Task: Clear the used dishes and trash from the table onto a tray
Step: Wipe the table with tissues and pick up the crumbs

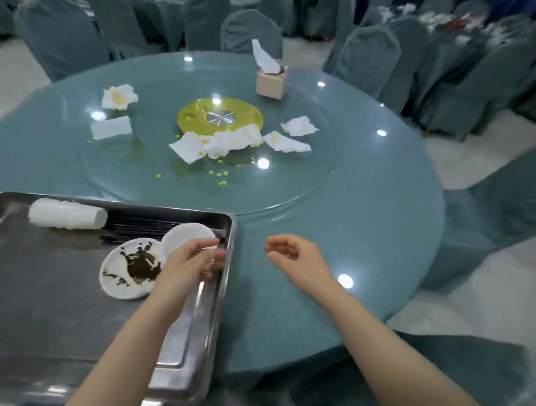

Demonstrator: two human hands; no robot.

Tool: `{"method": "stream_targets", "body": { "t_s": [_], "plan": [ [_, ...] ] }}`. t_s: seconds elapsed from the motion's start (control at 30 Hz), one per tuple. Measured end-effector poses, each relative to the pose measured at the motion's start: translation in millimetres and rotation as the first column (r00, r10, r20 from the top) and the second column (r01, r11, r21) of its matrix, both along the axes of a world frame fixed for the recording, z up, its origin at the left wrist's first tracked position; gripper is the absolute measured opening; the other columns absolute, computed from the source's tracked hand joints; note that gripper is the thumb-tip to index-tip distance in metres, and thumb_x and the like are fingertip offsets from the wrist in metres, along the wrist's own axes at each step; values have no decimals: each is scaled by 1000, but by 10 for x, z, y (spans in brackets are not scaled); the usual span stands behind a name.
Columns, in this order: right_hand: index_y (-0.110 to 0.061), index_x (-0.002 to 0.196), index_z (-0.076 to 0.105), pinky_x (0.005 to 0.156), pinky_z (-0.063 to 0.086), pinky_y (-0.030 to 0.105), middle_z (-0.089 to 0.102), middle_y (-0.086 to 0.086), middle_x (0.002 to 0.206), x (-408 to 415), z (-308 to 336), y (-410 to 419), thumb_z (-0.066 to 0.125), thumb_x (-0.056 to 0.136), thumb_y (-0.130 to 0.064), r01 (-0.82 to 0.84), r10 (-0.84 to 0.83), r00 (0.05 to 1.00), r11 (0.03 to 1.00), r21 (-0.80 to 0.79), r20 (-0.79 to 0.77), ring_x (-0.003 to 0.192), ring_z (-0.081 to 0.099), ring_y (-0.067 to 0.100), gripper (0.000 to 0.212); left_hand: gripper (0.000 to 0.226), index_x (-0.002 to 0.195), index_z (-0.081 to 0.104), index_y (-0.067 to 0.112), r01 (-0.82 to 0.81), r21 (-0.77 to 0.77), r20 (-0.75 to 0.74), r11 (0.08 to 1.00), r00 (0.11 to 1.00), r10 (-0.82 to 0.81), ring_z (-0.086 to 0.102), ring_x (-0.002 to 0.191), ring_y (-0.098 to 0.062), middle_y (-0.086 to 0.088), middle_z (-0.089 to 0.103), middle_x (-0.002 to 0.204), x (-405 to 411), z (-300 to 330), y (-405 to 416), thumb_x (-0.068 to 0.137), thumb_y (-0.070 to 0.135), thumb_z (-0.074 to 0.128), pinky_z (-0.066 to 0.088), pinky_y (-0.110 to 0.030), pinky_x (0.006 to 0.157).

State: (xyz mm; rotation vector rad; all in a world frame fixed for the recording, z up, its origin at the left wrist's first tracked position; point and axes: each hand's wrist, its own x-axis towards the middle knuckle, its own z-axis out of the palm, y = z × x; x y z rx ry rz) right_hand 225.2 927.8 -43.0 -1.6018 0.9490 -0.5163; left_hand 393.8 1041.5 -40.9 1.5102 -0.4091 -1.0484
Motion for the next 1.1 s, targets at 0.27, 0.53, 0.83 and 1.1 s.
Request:
{"method": "stream_targets", "body": {
  "t_s": [0.27, 0.53, 0.83, 1.1],
  "plan": [
    [-17, 99, 65, 89, 48, 16, 70, 3, 100, -2421, 315, -481, 62, 89, -3, 170, -167, 985, 983, -64, 47, 96, 65, 11, 18, 20, 100, 62, 21, 212, -75, 74, 974, 976, -206, 68, 72, -7, 3, 73, 92, -2165, 138, -807, 95, 7, 48, 46, -24, 72],
    [-20, 101, 68, 87, 50, 19, 73, -6, 99, -4030, 450, -1072, 64, 88, -12, 256, -258, 966, 961, -106, -7, 92, 66, 1, 16, 21, 99, 62, 22, 284, -91, 109, 955, 956, -274, 67, 80, -12, 4, 73, 93, -3733, 242, -1550, 96, 7, 46, 47, -28, 78],
    [-32, 92, 66, 94, 49, 24, 71, -10, 100, -4608, 343, -2612, 62, 89, -16, 165, -182, 978, 975, -147, -105, 99, 64, 4, 16, 26, 97, 63, 23, 281, -88, 303, 956, 922, -243, 68, 87, -13, 8, 74, 90, -4219, -39, -2943, 93, 2, 48, 47, -25, 77],
    [-23, 100, 68, 79, 46, 10, 70, -8, 100, -4810, 297, -3940, 63, 89, -18, 71, -96, 981, 987, -147, -168, 96, 63, 3, 12, 24, 105, 61, 18, 195, -41, 308, 980, 936, -173, 66, 84, -10, 4, 71, 96, -4558, -101, -3987, 93, 2, 48, 46, -26, 78]
  ]
}}
